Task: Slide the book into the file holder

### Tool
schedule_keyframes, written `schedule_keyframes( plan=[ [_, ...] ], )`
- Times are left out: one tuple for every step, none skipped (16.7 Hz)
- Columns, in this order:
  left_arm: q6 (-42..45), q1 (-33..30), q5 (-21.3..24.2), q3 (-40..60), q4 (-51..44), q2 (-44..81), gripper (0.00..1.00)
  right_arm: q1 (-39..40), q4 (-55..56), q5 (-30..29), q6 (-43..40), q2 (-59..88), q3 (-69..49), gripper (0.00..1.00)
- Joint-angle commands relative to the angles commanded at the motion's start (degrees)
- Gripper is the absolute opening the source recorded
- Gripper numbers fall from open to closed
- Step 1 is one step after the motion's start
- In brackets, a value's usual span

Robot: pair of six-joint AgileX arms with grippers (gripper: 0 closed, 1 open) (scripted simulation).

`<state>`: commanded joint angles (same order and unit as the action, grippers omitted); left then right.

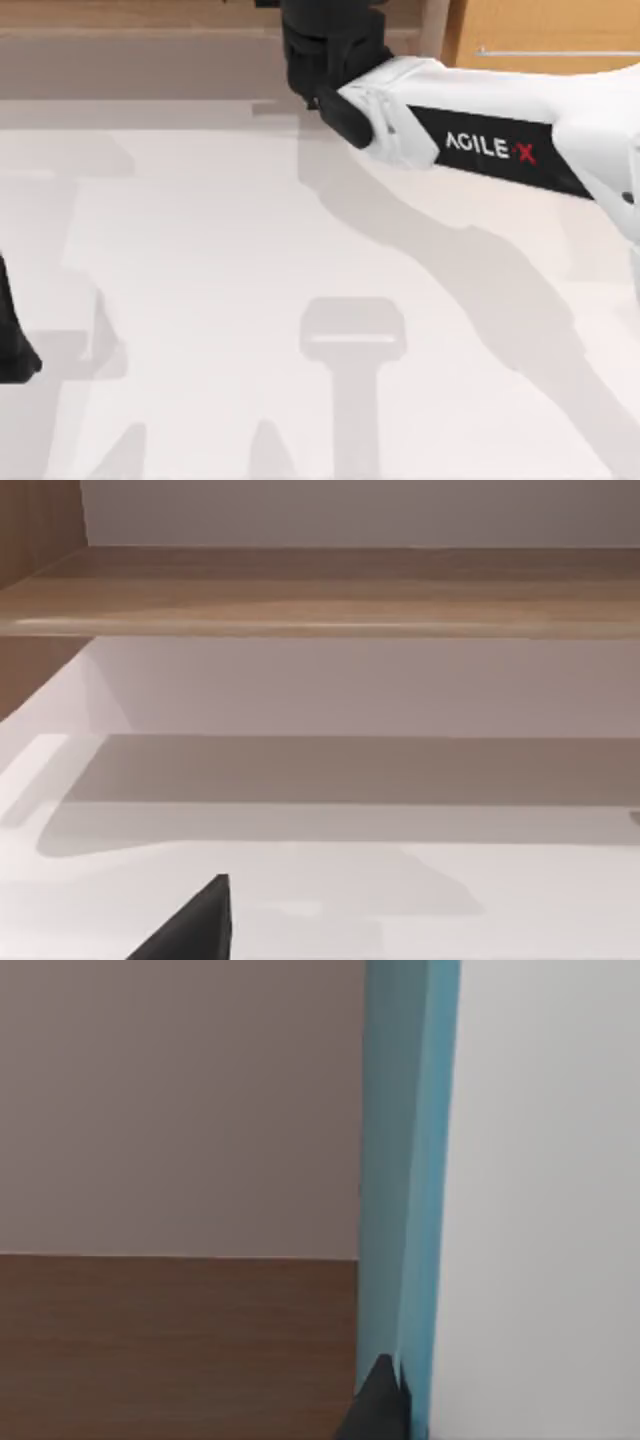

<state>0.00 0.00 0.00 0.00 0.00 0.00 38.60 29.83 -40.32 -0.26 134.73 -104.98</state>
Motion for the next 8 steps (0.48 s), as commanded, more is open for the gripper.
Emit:
schedule_keyframes(
  plan=[
    [0.0,0.0,0.0,0.0,0.0,0.0,1.00,0.0,-0.3,0.2,0.0,-0.3,0.1,0.00],
    [0.0,0.0,0.0,0.0,0.0,0.0,1.00,0.1,-1.0,0.8,0.0,-1.2,0.5,0.00],
    [0.0,0.0,0.0,0.0,0.0,0.0,1.00,0.3,-2.3,1.8,0.1,-2.7,1.4,0.00],
    [0.0,0.0,0.0,0.0,0.0,0.0,1.00,0.5,-4.0,3.1,0.2,-4.4,2.4,0.00],
    [0.0,0.0,0.0,0.0,0.0,0.0,1.00,0.7,-6.2,4.8,0.6,-6.6,4.0,0.00],
    [0.0,0.0,0.0,0.0,0.0,0.0,1.00,0.8,-8.6,6.8,1.0,-9.1,5.7,0.00],
    [0.0,0.0,0.0,0.0,0.0,0.0,1.00,0.9,-11.3,9.0,1.6,-11.8,7.6,0.00],
    [0.0,0.0,0.0,0.0,0.0,0.0,1.00,0.9,-14.3,11.5,2.5,-14.9,9.7,0.00]
  ],
)
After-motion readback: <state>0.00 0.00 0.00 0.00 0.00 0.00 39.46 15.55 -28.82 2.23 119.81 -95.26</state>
